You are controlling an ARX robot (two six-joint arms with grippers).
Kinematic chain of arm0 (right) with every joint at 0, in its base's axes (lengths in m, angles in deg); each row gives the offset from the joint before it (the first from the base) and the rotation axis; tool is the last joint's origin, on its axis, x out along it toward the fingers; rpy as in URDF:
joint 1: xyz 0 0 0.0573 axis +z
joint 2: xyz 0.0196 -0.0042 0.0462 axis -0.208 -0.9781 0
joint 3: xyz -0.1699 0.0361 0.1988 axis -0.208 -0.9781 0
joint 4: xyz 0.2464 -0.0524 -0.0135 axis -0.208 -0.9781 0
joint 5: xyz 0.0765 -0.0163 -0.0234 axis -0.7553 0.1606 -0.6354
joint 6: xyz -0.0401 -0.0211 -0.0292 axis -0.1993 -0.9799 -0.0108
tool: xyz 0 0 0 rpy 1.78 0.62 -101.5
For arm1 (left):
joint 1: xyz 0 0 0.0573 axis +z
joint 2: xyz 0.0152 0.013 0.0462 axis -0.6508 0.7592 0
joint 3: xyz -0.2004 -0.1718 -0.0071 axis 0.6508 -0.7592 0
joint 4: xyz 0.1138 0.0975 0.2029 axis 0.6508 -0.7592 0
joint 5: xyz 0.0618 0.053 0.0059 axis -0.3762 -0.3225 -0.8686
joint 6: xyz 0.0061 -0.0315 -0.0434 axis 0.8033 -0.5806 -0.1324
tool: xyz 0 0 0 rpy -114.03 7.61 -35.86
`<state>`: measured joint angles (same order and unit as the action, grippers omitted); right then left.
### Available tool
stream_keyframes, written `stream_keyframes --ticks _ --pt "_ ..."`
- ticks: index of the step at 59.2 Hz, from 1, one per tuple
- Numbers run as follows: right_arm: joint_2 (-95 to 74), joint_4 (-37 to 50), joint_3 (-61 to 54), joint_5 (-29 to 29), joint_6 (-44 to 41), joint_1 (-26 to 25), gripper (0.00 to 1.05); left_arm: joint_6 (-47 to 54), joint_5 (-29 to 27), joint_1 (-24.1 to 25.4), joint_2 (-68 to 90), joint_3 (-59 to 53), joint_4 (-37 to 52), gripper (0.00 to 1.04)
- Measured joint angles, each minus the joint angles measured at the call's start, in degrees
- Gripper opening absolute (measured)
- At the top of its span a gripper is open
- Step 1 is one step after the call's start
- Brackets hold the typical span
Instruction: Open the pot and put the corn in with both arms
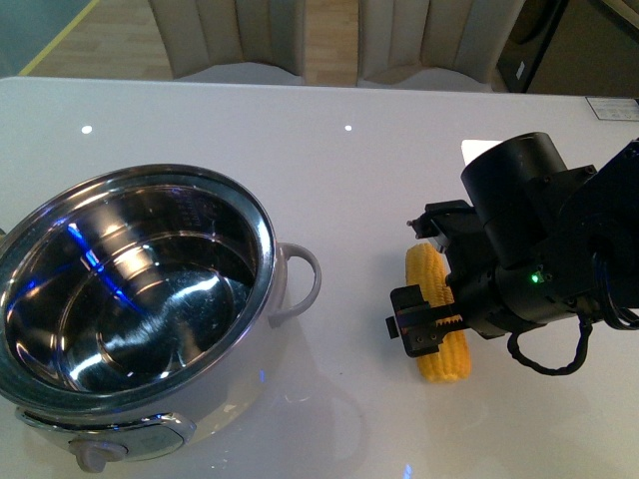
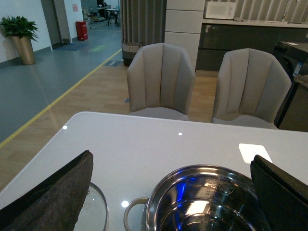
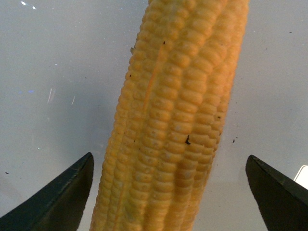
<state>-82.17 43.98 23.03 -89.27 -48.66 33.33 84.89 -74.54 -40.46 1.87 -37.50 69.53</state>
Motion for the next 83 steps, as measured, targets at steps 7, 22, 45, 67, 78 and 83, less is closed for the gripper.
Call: stream_keyframes --ticks 7,22,45,67,78,83 --pt "-0.9 -0.3 0.4 -0.4 -0.4 0.0 0.44 0.0 0.0 0.0 0.0 0.0 0.0 0.98" --pt "1.2 0.3 -1.9 -2.1 -2.4 -0.4 0.28 0.0 0.0 0.0 0.0 0.0 0.0 0.98" --pt "24.0 0.0 -7.7 -11.0 -0.4 -1.7 0.24 0.0 0.0 0.0 0.0 0.0 0.0 0.98" --pt "30.3 -2.4 -1.8 -13.8 8.1 3.0 0.3 0.0 0.0 0.0 0.0 0.0 0.0 0.98" --pt "27.7 -3.0 2.1 -13.9 11.8 6.3 0.33 0.0 0.0 0.0 0.0 0.0 0.0 0.98" --pt "26.1 -3.4 4.1 -13.8 13.0 7.9 0.33 0.0 0.0 0.0 0.0 0.0 0.0 0.98"
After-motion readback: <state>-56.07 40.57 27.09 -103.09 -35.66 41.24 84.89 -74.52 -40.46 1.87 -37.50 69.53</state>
